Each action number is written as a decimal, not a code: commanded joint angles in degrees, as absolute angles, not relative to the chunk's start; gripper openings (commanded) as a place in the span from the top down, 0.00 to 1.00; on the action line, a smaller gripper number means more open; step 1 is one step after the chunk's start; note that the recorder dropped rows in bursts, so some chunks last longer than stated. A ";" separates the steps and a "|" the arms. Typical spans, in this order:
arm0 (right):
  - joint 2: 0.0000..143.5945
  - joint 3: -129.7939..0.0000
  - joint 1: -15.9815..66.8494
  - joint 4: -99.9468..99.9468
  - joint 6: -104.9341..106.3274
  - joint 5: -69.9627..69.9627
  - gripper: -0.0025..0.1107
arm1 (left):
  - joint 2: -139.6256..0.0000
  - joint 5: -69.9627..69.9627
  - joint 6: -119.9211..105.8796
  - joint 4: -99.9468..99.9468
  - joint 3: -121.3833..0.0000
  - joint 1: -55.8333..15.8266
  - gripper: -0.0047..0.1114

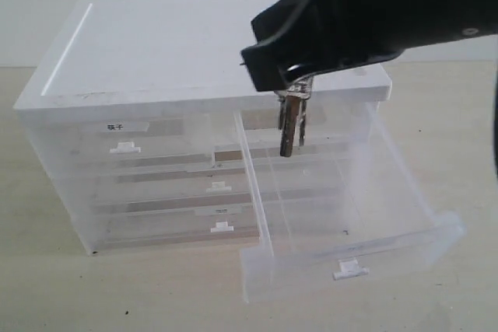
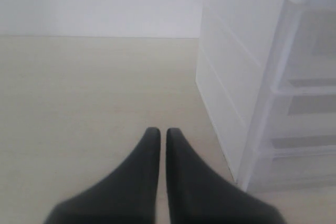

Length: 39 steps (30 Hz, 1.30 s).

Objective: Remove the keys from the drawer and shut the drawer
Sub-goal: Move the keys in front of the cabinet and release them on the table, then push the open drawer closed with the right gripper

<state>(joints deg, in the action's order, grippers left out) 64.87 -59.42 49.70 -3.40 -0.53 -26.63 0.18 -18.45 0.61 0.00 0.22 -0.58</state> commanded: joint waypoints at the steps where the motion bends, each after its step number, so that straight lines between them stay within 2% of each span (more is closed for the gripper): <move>1: 69.47 -60.08 49.76 3.33 5.56 -19.37 0.98 | 0.00 -17.80 0.42 0.00 0.00 -0.56 0.92; 17: 81.38 -60.16 52.57 7.79 10.66 -11.93 0.98 | 0.00 -17.80 0.42 0.00 0.00 -0.56 0.92; 26: 81.73 -60.16 52.57 6.99 12.13 -11.22 0.98 | 0.00 -17.80 0.42 0.00 0.00 -0.56 0.92; 28: 81.17 -60.16 52.57 6.99 12.36 -12.05 0.94 | 0.00 -17.80 0.42 0.00 0.00 -0.56 0.92; 29: 79.75 -60.16 52.57 6.99 12.36 -12.95 0.86 | 0.00 -17.80 0.42 0.00 0.00 -0.56 0.92; 30: 78.98 -60.16 52.57 6.99 12.40 -13.29 0.83 | 0.00 -17.80 0.42 0.00 0.00 -0.56 0.92; 31: 76.56 -60.16 52.57 6.99 12.50 -14.95 0.77 | 0.00 -17.80 0.42 0.00 0.00 -0.56 0.92; 33: 72.65 -60.16 52.57 6.99 14.66 -20.59 0.76 | 0.00 -17.80 0.42 0.00 0.00 -0.56 0.92; 35: 69.44 -60.16 52.57 6.99 20.03 -30.12 0.86 | 0.00 -17.80 0.42 0.00 0.00 -0.56 0.92; 36: 68.16 -60.16 52.57 6.88 22.62 -36.48 0.96 | 0.00 -17.80 0.42 0.00 0.00 -0.56 0.92; 39: 66.99 -60.16 52.57 7.32 31.70 -54.54 0.98 | 0.00 -17.80 0.42 0.00 0.00 -0.56 0.92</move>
